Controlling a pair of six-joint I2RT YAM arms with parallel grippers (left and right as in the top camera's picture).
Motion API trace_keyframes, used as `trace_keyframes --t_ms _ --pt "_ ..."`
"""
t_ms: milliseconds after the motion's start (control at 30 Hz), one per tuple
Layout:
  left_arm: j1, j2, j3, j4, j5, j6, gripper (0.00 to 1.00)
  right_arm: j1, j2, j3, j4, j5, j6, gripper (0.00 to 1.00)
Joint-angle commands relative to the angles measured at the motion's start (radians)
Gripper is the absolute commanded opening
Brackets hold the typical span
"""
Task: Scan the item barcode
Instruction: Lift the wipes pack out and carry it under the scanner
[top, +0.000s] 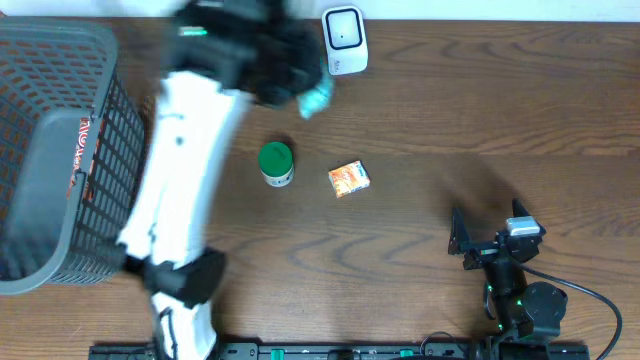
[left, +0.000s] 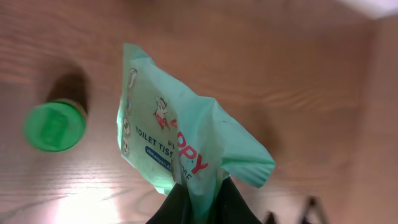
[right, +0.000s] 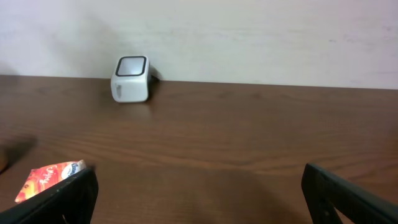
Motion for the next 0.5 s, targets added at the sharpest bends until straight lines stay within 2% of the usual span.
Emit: trace_keyframes --t_ms 0,233,467 --pt "-0.148 0.121 0.006 -0.003 -0.215 -0.009 0.07 0.005 -0.002 -0.001 -0.003 -0.006 0.01 0.99" --pt "-0.319 0.356 0.006 0.005 -0.422 -0.008 0.07 0.005 -0.002 -0.001 -0.003 -0.006 0.01 0.99" --pt "-0.395 0.514 0.006 0.054 -0.449 0.056 0.07 0.005 -0.002 -0.001 -0.003 -0.006 0.01 0.99"
